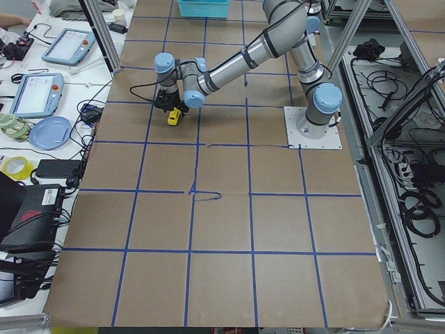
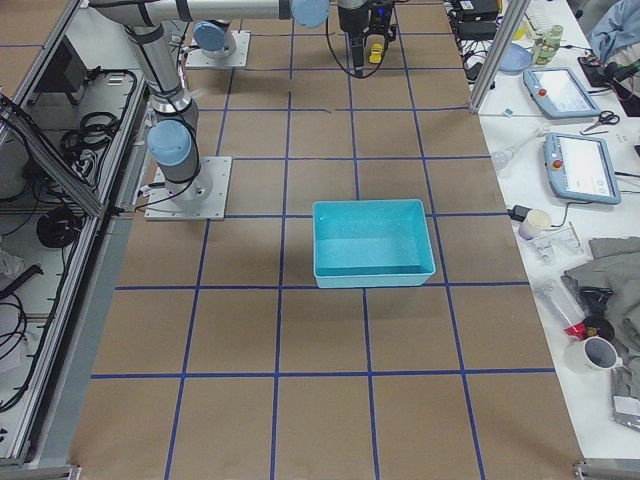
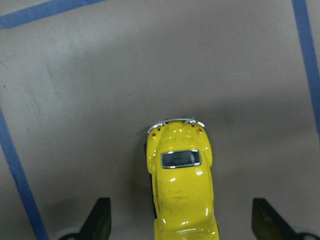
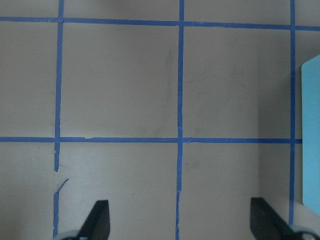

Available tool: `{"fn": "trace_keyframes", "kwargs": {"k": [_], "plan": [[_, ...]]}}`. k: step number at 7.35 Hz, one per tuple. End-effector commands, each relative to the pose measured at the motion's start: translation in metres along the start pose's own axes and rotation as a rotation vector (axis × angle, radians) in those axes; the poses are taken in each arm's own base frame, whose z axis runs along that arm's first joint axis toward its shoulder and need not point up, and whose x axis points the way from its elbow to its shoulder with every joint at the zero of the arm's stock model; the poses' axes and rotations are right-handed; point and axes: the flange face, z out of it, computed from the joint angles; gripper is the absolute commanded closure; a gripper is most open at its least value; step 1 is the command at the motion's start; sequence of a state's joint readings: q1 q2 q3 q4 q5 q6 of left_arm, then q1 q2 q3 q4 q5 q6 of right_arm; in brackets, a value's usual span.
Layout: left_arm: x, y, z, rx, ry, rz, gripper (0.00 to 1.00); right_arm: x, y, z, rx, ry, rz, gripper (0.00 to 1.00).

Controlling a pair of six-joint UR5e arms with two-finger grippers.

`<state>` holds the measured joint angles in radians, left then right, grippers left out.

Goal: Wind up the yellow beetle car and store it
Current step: 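Close the left gripper around the yellow car's body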

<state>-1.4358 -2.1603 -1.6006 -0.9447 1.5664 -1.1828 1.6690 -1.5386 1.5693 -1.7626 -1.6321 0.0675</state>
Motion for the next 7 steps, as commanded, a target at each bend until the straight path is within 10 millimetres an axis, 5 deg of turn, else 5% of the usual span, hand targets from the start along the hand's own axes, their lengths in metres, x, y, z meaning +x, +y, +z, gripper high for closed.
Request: {"fn": "trace_keyframes", "kwargs": {"k": [1, 2, 3, 4, 7], "plan": [[0.001, 0.0, 0.007, -0.002, -0.01, -0.02, 0.0, 0.0, 0.0, 0.0, 0.0, 0.0, 0.0, 0.0], [0.002, -0.001, 0.009, -0.003, -0.011, -0.033, 0.14, 0.0, 0.0, 0.0, 0.0, 0.0, 0.0, 0.0], [0.005, -0.002, 0.005, 0.0, -0.001, -0.056, 0.68, 0.0, 0.0, 0.0, 0.0, 0.0, 0.0, 0.0], [0.01, -0.004, -0.002, 0.008, 0.013, -0.049, 0.94, 0.0, 0.0, 0.0, 0.0, 0.0, 0.0, 0.0], [0.016, -0.006, -0.015, 0.004, 0.039, -0.059, 1.0, 0.0, 0.0, 0.0, 0.0, 0.0, 0.0, 0.0]]}}
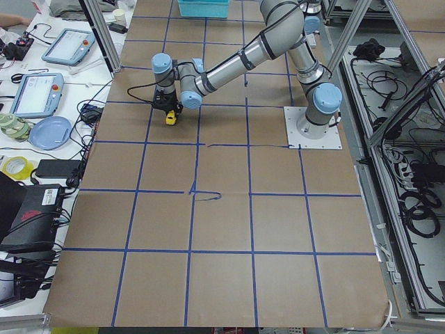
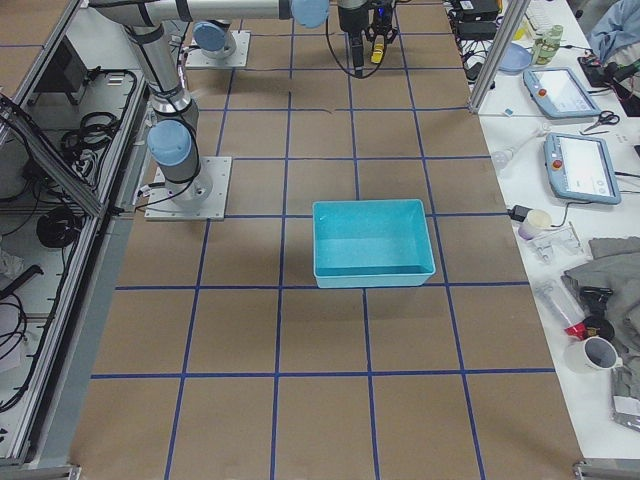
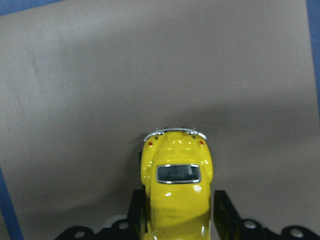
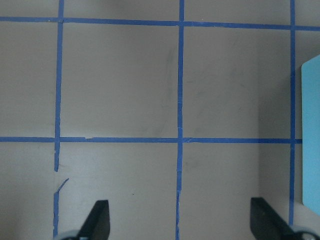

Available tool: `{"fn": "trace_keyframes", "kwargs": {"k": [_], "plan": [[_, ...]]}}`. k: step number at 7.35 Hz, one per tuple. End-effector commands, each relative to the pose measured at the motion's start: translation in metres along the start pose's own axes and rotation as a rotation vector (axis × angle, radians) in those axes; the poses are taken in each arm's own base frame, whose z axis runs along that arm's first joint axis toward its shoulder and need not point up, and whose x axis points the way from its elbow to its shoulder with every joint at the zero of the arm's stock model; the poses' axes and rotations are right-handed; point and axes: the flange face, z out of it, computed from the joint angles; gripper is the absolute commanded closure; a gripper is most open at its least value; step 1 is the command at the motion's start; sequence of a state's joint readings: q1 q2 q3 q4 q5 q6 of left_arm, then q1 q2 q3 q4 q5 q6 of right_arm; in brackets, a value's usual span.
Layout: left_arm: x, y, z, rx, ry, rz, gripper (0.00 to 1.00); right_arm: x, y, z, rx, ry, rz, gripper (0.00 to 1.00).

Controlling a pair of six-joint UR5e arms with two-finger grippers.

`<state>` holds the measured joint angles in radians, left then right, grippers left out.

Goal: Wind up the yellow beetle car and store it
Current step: 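Close the left gripper around the yellow car's body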

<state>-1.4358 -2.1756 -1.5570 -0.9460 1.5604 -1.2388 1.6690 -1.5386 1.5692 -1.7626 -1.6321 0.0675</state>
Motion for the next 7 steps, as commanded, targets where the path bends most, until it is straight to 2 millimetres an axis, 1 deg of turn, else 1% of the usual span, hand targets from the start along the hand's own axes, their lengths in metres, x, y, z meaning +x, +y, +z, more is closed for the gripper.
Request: {"fn": "trace_keyframes", "kwargs": {"k": [1, 2, 3, 4, 5, 6, 7], "plan": [[0.003, -0.002, -0.014, 0.01, 0.021, -0.046, 1.0, 0.0, 0.0, 0.0, 0.0, 0.0, 0.0, 0.0], [0.005, -0.006, -0.023, 0.019, 0.031, -0.063, 1.0, 0.0, 0.0, 0.0, 0.0, 0.0, 0.0, 0.0], [0.003, -0.004, -0.017, 0.008, 0.019, -0.12, 1.0, 0.0, 0.0, 0.0, 0.0, 0.0, 0.0, 0.0], [0.004, -0.004, -0.012, 0.0, 0.014, -0.239, 1.0, 0.0, 0.0, 0.0, 0.0, 0.0, 0.0, 0.0], [0.002, -0.001, -0.006, -0.008, 0.002, -0.258, 1.0, 0.0, 0.0, 0.0, 0.0, 0.0, 0.0, 0.0], [0.004, 0.006, -0.004, -0.049, 0.007, -0.266, 1.0, 0.0, 0.0, 0.0, 0.0, 0.002, 0.0, 0.0], [0.004, 0.008, -0.002, -0.056, 0.003, -0.263, 1.0, -0.001, 0.0, 0.0, 0.0, 0.0, -0.002, 0.0]]}}
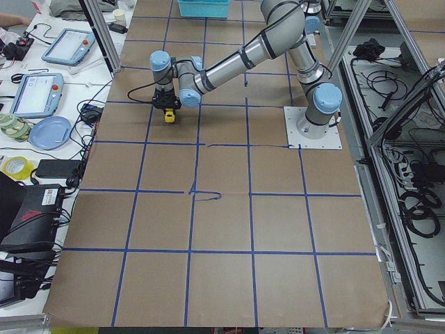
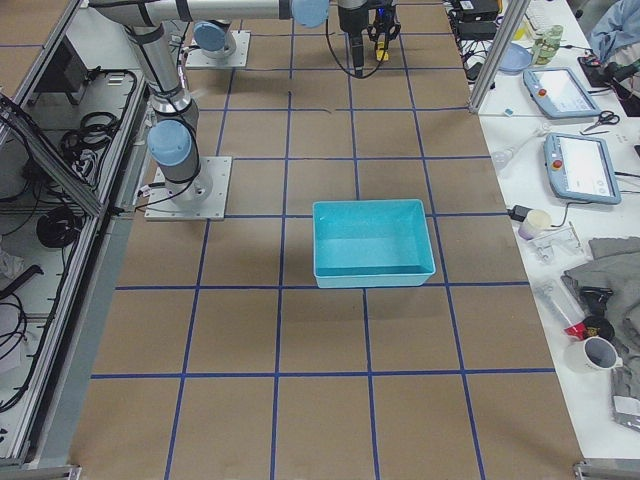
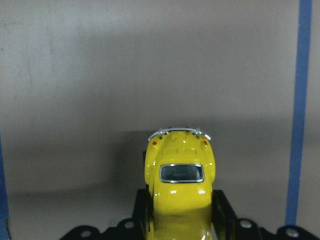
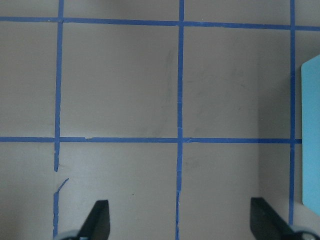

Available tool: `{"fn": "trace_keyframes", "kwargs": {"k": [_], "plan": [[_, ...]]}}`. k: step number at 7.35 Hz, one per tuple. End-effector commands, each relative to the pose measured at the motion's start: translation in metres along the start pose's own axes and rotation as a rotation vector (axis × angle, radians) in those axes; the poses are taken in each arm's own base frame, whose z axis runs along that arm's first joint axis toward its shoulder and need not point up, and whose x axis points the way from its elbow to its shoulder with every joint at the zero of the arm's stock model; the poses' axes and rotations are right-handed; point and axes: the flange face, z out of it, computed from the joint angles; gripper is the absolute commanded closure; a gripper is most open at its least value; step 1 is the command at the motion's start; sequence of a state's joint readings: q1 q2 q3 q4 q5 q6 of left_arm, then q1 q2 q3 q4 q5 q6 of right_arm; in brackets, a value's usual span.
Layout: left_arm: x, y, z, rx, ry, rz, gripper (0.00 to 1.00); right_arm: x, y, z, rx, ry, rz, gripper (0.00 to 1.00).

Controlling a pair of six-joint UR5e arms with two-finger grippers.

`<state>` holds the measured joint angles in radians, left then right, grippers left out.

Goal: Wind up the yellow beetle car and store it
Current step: 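Press the car down and drag it back toward the robot with the left gripper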

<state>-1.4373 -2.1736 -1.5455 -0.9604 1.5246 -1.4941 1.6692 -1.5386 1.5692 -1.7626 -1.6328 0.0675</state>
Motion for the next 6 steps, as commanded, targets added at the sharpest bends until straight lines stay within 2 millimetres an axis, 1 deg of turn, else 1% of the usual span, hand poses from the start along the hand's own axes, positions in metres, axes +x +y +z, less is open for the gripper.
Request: {"fn": "trace_keyframes", "kwargs": {"k": [1, 4, 6], "plan": [[-0.0012, 0.005, 0.0044, -0.021, -0.009, -0.004, 1.0, 0.0, 0.0, 0.0, 0.0, -0.001, 0.0, 0.0], [-0.0027, 0.0032, 0.0061, -0.014, -0.021, 0.013, 1.0, -0.0008, 0.0005, 0.0007, -0.002, -0.001, -0.001, 0.0], [-0.0032, 0.0029, 0.0109, -0.013, -0.029, 0.018, 1.0, -0.0008, 0.0008, 0.0014, -0.003, -0.001, -0.001, 0.0]]}}
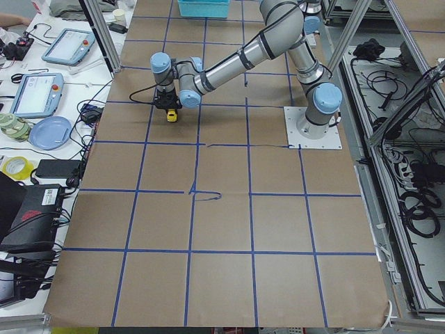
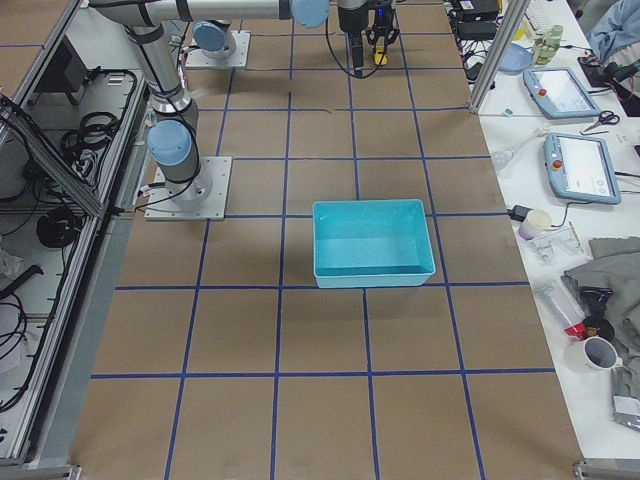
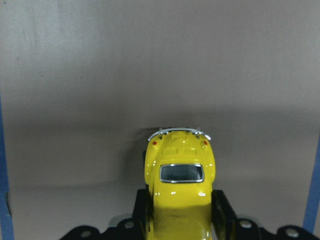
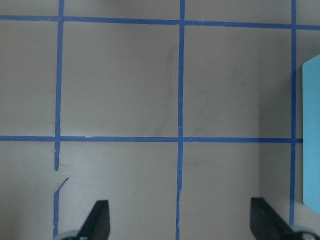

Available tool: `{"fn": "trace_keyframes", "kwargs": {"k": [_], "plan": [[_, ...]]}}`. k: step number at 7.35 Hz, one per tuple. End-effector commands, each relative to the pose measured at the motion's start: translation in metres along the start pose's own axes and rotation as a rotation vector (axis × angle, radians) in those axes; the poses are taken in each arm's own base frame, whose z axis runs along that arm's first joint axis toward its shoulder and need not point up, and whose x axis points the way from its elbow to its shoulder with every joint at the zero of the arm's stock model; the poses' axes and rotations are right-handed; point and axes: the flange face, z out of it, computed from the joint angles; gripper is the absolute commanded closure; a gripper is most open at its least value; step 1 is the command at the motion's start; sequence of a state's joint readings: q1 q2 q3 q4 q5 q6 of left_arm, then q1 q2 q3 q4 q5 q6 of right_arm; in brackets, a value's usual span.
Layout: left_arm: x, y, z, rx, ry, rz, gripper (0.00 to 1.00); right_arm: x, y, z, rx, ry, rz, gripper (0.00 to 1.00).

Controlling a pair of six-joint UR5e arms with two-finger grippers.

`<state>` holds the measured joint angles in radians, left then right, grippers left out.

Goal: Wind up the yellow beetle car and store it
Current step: 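Press the car down and drag it back toward the robot with the left gripper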

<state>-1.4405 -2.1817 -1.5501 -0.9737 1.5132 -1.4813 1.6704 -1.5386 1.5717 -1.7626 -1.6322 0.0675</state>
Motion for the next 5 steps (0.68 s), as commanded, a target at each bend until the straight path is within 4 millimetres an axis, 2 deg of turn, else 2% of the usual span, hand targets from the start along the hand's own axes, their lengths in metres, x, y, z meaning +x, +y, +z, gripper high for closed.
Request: {"fn": "trace_keyframes", "kwargs": {"k": [1, 5], "plan": [[0.0003, -0.002, 0.0015, 0.008, -0.003, 0.002, 1.0, -0.0001, 0.0001, 0.0003, -0.001, 0.0, 0.0, 0.0], [0.0014, -0.0112, 0.0055, 0.034, -0.012, 0.022, 1.0, -0.0001, -0.0001, -0.0004, 0.001, 0.0, 0.0, 0.0]]}}
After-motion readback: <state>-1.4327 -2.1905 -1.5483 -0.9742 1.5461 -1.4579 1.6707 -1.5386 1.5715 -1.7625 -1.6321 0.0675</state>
